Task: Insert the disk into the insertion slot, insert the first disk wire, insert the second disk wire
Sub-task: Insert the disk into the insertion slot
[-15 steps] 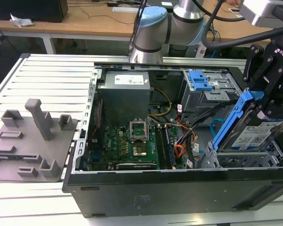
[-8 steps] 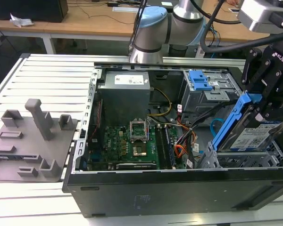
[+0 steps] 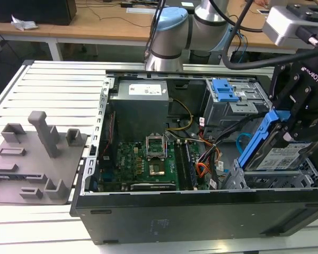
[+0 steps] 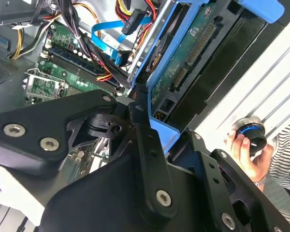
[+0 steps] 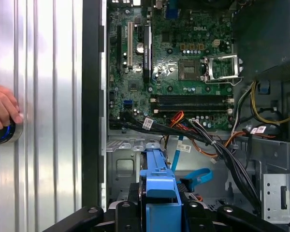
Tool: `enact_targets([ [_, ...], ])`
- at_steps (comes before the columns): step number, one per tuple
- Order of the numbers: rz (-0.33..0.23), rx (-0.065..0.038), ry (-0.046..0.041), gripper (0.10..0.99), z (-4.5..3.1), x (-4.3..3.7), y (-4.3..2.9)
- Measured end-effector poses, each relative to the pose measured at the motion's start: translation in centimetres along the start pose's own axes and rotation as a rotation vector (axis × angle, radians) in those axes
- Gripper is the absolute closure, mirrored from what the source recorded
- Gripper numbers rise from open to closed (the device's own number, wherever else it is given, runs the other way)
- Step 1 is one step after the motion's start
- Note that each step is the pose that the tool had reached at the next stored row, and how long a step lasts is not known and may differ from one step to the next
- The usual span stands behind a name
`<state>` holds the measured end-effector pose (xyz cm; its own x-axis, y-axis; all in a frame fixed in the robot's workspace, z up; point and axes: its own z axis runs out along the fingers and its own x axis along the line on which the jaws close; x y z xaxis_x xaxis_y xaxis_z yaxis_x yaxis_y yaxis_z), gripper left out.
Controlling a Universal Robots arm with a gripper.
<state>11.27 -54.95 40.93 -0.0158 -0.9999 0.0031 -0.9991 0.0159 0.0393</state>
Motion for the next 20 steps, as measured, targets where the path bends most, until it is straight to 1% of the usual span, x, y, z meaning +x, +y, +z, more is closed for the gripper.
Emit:
enact_targets([
  [2,0.000,0.000,0.0000,0.718,0.11,0.00,-0.01],
  [12,0.000,0.000,0.0000,0.718,0.13,0.00,-0.01],
  [14,0.000,0.000,0.0000,0.710,0.13,0.00,0.00],
  [15,0.000,0.000,0.0002,0.647,0.13,0.00,0.00],
  [20,0.000,0.000,0.0001,0.647,0.14,0.00,-0.01],
])
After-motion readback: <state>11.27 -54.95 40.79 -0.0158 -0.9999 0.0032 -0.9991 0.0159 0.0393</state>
